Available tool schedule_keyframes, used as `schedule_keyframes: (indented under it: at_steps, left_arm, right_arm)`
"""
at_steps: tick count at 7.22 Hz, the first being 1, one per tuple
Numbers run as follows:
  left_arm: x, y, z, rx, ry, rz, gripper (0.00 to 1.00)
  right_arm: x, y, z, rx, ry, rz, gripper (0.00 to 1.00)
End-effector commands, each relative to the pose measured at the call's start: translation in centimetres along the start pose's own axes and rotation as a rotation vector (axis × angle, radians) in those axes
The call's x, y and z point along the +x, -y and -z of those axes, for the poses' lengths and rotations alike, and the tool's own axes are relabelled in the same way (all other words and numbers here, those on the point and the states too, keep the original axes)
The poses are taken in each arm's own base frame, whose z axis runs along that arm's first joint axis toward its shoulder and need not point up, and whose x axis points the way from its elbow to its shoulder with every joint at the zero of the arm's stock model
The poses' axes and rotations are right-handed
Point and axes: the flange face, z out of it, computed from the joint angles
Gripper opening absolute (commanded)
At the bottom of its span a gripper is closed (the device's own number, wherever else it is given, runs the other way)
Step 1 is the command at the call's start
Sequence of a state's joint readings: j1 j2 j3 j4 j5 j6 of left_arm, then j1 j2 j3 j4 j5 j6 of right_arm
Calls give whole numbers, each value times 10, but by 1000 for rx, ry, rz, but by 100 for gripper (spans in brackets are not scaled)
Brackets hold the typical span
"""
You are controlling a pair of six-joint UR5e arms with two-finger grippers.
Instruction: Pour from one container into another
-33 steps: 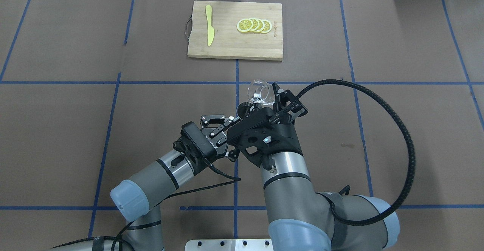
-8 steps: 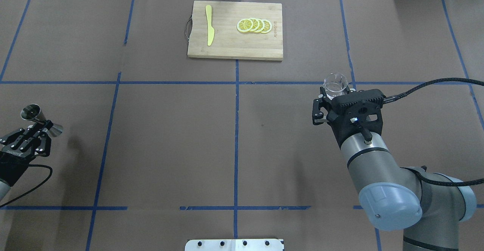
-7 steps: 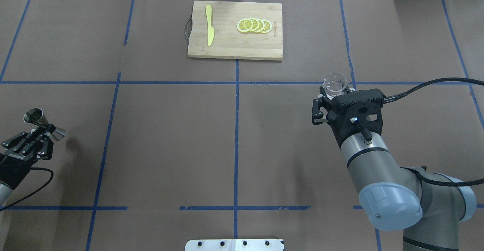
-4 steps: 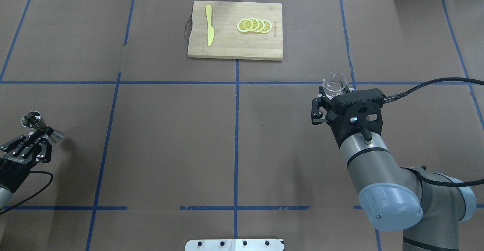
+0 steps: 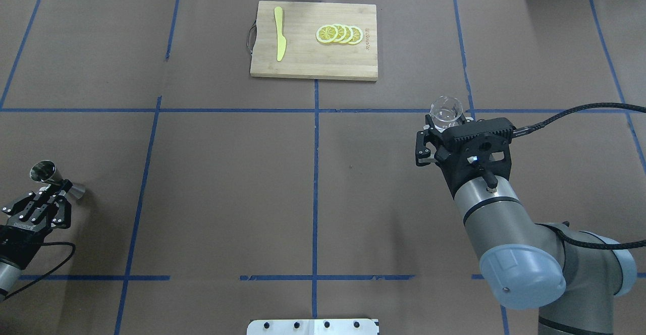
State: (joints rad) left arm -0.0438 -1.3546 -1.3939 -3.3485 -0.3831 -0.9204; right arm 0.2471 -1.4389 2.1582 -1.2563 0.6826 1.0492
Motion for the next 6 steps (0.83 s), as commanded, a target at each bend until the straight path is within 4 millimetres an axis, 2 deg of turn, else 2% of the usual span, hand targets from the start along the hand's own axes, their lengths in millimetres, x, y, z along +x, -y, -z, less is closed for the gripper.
schedule_keyframes:
  at_steps: [1, 6]
  left_arm:
    - [4, -2, 2, 5, 0, 4, 0]
    - [11, -7, 7, 0, -13, 13, 0]
  right_arm:
    - [0, 0, 0, 0, 0, 0, 0]
    - [0, 1, 1, 1, 2, -2, 0]
